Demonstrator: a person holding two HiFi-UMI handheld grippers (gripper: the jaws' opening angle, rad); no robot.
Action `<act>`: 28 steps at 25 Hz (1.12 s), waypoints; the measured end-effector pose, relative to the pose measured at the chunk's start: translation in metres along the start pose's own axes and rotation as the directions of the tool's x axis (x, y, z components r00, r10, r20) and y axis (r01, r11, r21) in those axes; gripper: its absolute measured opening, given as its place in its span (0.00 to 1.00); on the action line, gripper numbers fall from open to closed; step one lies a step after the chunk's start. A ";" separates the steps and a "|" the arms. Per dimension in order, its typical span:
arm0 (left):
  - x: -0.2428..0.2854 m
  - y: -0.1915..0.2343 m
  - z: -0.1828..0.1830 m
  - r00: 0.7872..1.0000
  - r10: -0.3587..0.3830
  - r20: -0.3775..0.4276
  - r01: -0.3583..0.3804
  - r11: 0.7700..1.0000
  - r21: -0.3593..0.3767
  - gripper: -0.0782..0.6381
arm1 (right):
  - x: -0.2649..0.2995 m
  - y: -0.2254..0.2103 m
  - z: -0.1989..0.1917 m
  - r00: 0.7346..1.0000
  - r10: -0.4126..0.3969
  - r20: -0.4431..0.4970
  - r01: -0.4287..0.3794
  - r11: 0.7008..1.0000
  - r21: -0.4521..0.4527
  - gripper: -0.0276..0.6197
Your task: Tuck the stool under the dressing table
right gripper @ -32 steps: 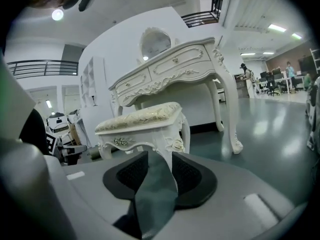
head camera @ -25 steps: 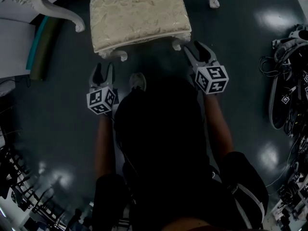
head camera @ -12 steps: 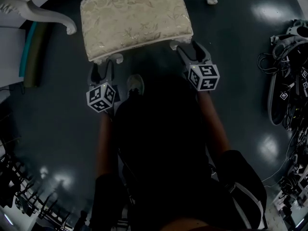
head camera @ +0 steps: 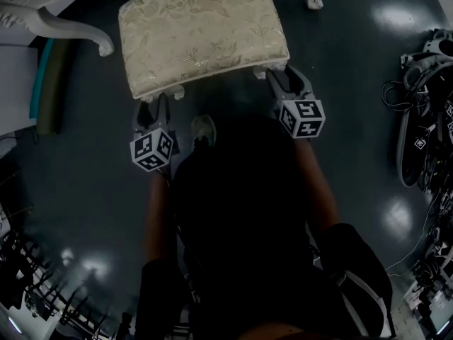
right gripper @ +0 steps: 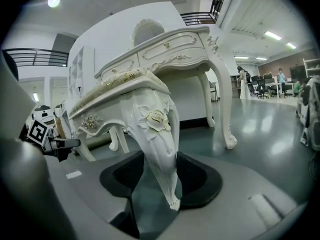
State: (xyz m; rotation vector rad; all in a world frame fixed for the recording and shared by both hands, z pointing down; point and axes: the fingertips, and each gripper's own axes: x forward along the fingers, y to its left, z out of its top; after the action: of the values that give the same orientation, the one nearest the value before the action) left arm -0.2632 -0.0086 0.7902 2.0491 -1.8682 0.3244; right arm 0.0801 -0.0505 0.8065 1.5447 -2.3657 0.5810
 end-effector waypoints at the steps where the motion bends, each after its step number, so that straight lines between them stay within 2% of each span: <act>1: 0.000 0.001 0.000 1.000 0.000 0.003 0.000 1.000 0.008 0.42 | 0.001 0.000 0.000 1.000 0.003 0.001 -0.003 1.000 -0.003 0.36; 9: 0.008 0.004 0.003 1.000 0.004 0.022 -0.005 1.000 0.007 0.42 | 0.006 -0.001 0.000 1.000 0.028 -0.007 -0.028 1.000 -0.002 0.36; 17: 0.048 0.012 0.026 0.998 -0.004 0.058 0.004 1.000 -0.008 0.42 | 0.041 -0.012 0.023 1.000 0.019 -0.001 -0.019 1.000 0.015 0.36; 28: 0.083 0.021 0.035 0.996 -0.028 0.086 0.028 1.000 0.003 0.42 | 0.069 -0.019 0.030 0.999 0.007 0.038 -0.008 1.000 0.021 0.36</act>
State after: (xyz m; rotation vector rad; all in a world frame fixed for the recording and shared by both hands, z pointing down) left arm -0.2776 -0.1003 0.7928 2.1199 -1.8870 0.2334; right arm 0.0699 -0.1278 0.8123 1.5699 -2.4018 0.5858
